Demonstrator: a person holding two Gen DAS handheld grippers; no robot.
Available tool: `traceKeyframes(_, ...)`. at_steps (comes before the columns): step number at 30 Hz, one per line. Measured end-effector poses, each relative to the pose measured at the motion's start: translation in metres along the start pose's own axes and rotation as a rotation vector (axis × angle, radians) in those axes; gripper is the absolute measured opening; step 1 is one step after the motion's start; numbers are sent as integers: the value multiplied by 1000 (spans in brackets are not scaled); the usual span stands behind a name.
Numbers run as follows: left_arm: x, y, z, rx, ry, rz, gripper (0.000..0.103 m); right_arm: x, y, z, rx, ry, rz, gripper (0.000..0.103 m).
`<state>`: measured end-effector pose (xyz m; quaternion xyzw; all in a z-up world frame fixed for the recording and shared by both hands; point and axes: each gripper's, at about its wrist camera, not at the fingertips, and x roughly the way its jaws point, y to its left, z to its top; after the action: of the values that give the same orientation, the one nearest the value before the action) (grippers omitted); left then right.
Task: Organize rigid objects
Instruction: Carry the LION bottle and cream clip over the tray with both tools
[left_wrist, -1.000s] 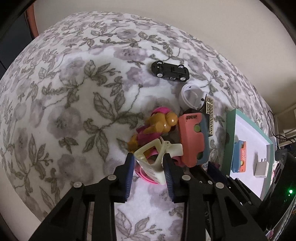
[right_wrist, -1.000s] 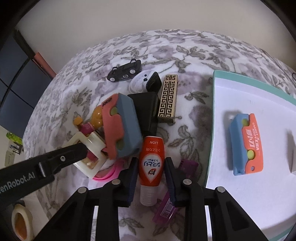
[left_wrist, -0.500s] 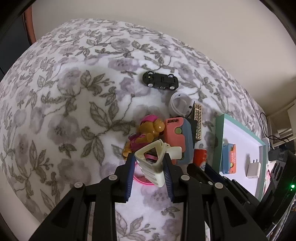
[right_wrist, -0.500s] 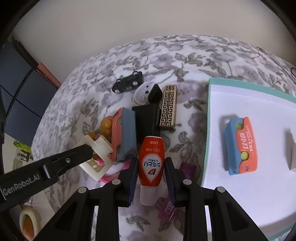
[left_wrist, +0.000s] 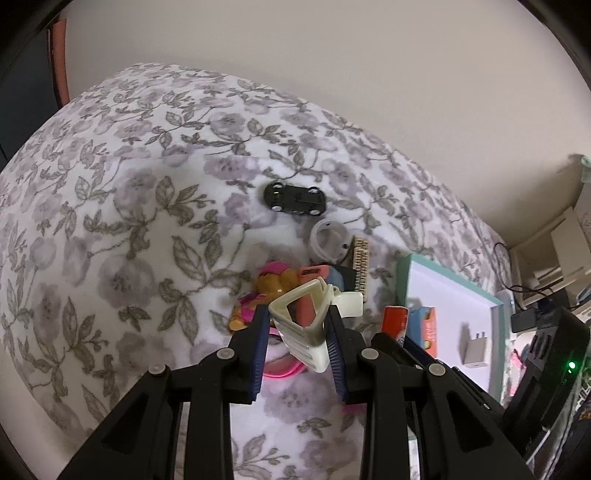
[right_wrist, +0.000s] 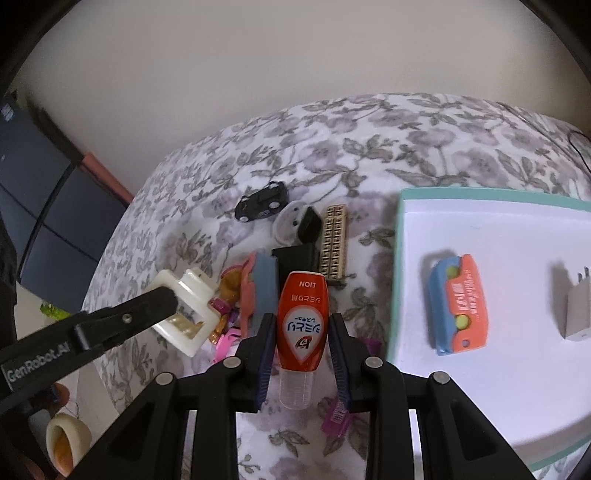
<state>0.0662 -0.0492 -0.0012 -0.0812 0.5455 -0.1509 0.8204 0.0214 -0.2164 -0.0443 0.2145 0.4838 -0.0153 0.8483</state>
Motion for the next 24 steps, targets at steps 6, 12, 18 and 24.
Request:
traceKeyframes(6, -5, -21, -3, 23, -19, -58, 31, -22, -25, 4, 51, -46, -80, 30)
traceKeyframes(12, 0, -53, -13, 82, 5, -131, 31, -42, -61, 3, 106, -49, -218, 30)
traceKeyframes(18, 13, -88, -30, 162, 62, -169, 31, -58, -104, -2, 200, -32, -325, 30)
traceKeyframes(24, 35, -125, -54, 265, 142, -168, 31, -62, -142, -8, 285, 3, -396, 30)
